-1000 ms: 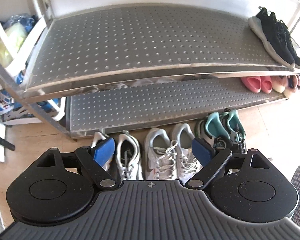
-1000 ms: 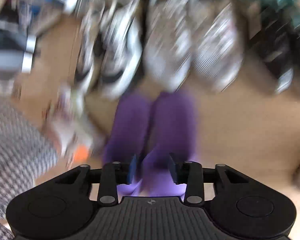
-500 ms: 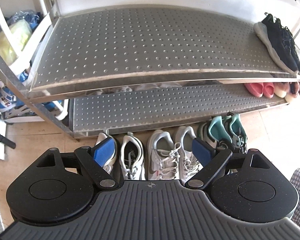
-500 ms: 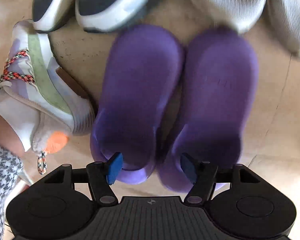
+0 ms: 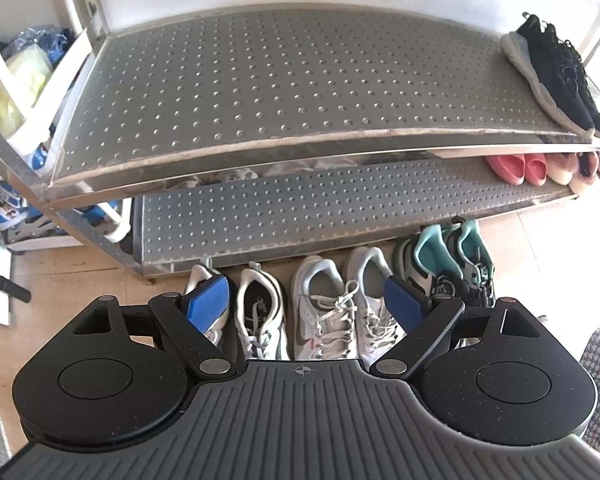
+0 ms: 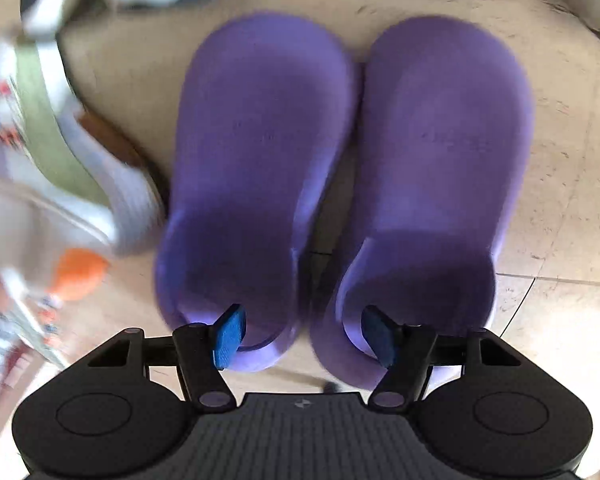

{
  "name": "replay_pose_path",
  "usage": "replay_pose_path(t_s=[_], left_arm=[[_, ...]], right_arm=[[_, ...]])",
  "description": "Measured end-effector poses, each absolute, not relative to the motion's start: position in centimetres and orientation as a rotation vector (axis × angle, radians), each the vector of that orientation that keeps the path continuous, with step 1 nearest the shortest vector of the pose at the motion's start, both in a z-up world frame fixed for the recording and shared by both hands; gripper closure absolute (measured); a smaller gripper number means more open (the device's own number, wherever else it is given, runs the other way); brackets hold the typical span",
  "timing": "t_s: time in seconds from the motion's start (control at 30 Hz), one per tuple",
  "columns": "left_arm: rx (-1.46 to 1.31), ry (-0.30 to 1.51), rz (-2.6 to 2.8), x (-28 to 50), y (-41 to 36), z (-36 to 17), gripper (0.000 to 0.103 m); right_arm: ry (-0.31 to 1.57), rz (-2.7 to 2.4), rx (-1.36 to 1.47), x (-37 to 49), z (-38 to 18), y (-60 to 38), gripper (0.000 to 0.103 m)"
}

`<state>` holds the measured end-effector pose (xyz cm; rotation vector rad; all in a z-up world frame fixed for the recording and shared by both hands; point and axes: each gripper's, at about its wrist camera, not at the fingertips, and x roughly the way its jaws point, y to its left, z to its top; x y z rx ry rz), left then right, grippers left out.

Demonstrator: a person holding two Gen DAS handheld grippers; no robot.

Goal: Organize scattered shoes
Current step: 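Lower the right tool to the purple slides and grasp both, then lift the purple slides onto the upper shelf beside the black sneakers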

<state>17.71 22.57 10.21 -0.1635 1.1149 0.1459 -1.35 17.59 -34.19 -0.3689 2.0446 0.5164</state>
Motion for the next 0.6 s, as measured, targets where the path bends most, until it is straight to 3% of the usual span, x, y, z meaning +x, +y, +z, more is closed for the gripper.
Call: replay_pose_path(t_s=[0.03,0.1,0.13,0.3,0.53,0.6], left_arm=[[-0.162,1.115,0.148,17.8,22.5,10.2,0.014],[-0.157,1.115,0.149,18.0,22.3,10.1,0.014],[-0.155,1.115,0.15,18.1,22.2,10.1,0.014],[-0.143,1.111,0.129,18.4,20.9,10.1,0.014],[-0.155,1.063,0.145,18.6,20.3,11.0,0.014],[-0.173,1.046,0.163,18.7,20.5,11.3,0.014]], right_arm=[[2.018,0.533,-0.421,-2.4,-34.5,18.0,0.053],[1.976,0.561,-0.485,-3.9,-34.5,18.4,0.065],[1.962,0.583,-0.49,-4.3,-34.2,18.3,0.078],[1.893,0.609,-0.411,-5.0,-30.8,14.5,0.083],[1.795,0.504,-0.216,-2.5,-25.5,5.3,0.084],[1.695,0.444,-0.151,0.5,-21.2,2.4,0.084]])
